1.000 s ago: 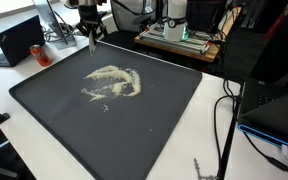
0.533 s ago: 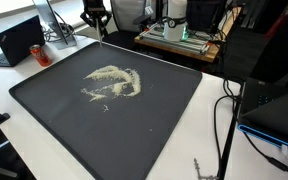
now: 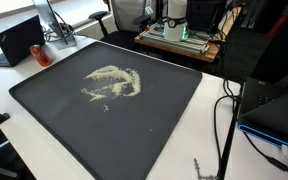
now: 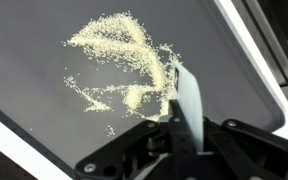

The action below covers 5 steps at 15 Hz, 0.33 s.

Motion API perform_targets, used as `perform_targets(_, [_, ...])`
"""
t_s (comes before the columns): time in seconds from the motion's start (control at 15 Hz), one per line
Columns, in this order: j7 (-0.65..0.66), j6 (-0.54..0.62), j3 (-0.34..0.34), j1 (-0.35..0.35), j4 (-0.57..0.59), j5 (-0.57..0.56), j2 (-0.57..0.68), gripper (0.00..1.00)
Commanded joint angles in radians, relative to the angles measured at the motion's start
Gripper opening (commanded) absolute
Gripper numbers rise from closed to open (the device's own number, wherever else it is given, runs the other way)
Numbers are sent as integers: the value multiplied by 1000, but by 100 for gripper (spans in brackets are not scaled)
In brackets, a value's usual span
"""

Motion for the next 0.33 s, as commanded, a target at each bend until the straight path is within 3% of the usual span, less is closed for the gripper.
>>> perform_targets(0.0, [-51,-139,-20,47,55,79,-43,1])
perform_targets(0.27, [-49,-246,-21,72,118,133,-40,1])
